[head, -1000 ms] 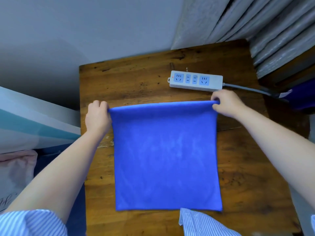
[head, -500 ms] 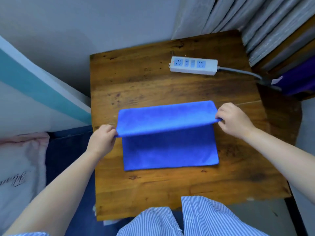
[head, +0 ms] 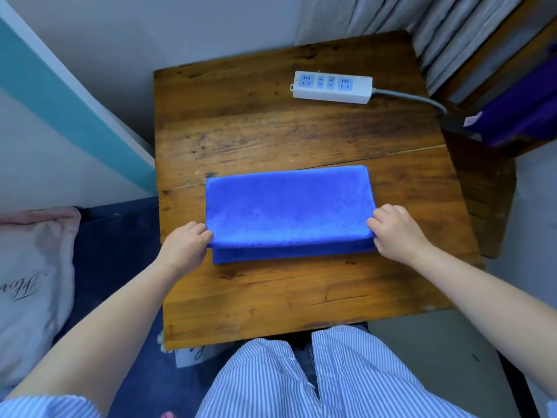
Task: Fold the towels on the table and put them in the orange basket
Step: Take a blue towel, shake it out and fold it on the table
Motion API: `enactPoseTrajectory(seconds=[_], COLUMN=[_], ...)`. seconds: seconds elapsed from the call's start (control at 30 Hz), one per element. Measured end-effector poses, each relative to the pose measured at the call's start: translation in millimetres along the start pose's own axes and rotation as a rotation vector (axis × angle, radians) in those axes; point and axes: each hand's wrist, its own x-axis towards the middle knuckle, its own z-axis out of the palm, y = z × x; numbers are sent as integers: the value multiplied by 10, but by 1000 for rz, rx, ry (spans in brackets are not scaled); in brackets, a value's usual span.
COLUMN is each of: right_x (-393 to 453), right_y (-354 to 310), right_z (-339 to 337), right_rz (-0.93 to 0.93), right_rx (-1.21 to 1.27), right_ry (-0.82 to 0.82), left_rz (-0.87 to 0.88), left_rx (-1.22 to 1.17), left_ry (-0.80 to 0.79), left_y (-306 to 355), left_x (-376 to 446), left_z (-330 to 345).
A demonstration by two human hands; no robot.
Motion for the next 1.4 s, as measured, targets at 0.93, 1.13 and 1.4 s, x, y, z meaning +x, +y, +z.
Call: enactPoseTrajectory(seconds=[0.93,1.13,1.4], right_x=[-120,39,306], right_y=[-126,-254,-468], right_z=[360,254,651], right_rz=[275,346,371], right_rx=[-110,-25,227], right_ry=[-532,-260,-306], left_rz=[-351,-452,-419], left_rx=[120,105,-272], left_ry=[-496,-344,-39], left_y=[286,323,769], left_x=[41,273,818], left_z=[421,219,454])
